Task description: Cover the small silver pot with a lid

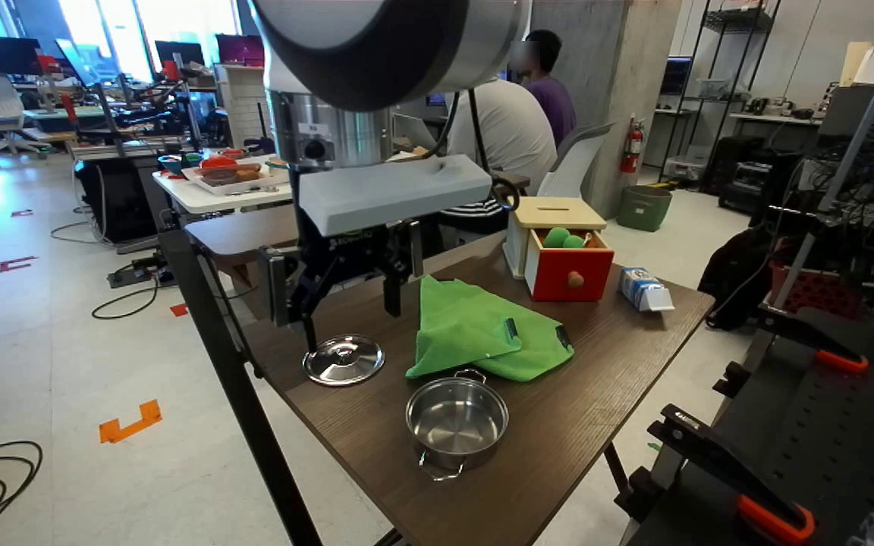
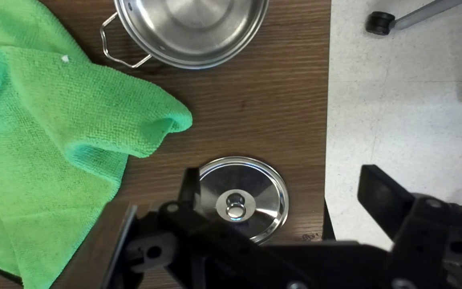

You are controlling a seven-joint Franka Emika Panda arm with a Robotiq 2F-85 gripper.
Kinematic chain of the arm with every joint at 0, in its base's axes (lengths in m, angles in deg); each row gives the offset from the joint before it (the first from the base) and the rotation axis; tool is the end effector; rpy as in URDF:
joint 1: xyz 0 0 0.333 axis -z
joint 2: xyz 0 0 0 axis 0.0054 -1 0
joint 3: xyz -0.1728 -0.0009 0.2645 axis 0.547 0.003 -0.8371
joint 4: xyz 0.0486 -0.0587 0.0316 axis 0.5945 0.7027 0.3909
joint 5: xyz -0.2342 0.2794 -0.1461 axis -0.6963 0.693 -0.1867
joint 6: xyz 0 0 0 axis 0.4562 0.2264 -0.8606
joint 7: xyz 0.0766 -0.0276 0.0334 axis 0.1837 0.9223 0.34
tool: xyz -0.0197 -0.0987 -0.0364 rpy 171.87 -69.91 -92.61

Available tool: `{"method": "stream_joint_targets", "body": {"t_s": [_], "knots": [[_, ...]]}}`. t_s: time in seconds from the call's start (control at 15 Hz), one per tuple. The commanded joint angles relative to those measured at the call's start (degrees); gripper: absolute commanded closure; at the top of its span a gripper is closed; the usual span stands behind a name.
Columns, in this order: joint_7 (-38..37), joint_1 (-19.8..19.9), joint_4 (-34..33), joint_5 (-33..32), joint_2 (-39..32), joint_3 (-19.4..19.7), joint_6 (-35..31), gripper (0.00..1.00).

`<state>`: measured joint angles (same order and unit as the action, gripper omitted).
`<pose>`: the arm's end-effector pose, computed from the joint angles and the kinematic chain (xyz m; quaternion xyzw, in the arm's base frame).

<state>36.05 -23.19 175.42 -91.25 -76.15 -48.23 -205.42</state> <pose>0.6026 0.2928 0.1546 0.9993 0.0297 0.0158 0.0149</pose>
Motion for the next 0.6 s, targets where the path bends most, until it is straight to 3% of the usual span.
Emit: {"method": "stream_joint_targets", "body": {"t_s": [0.0,0.53], "knots": [[-1.2,-1.5,-9.7,0.2,-6.3,1.8,5.4,0.00],[-0.2,-1.3,-21.5,0.5,-15.3,2.4,9.5,0.00]]}}
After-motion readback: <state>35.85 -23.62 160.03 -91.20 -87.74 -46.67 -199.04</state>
